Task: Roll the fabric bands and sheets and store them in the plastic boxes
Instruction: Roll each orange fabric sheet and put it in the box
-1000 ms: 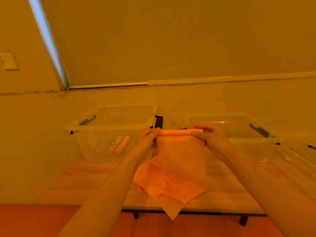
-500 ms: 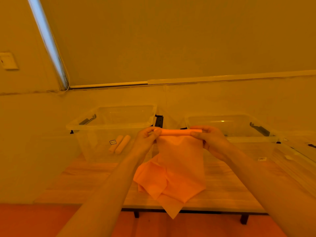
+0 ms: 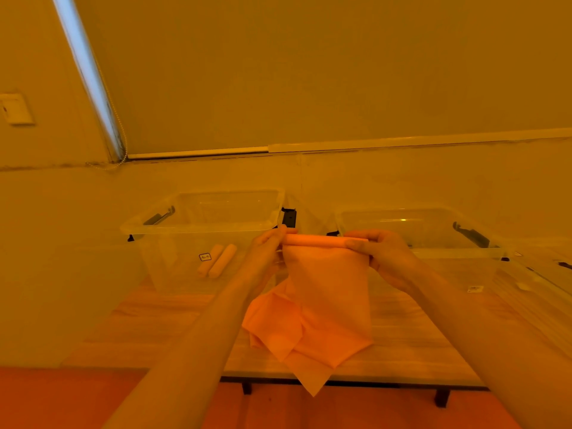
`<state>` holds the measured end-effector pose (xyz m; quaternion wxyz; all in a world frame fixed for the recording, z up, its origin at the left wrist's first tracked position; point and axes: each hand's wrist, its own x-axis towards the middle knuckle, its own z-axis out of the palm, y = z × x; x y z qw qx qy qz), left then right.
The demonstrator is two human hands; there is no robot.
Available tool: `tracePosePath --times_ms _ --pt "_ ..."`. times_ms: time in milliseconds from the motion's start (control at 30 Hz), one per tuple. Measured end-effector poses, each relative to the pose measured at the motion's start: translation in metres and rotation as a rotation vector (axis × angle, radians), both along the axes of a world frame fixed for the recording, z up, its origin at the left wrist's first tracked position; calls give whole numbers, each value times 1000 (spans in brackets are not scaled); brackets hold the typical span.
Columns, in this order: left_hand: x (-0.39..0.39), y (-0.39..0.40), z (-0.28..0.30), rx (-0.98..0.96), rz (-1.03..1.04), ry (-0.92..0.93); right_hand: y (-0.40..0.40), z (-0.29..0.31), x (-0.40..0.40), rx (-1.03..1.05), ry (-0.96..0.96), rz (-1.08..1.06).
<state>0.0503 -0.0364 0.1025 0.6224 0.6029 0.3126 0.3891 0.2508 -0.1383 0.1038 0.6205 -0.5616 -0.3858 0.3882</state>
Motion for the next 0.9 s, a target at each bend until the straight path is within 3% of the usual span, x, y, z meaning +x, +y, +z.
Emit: tracePosePath --times_ms 167,533,700,900 --pt "2 2 -2 -58 26 64 0 -1 1 9 11 26" --pt "-2 2 -6 148 28 98 0 -7 3 -67 71 5" --pt "-1 3 -9 32 67 99 -1 -5 3 -33 42 -52" --pt "-1 5 -13 40 89 105 -6 -4 1 2 101 -53"
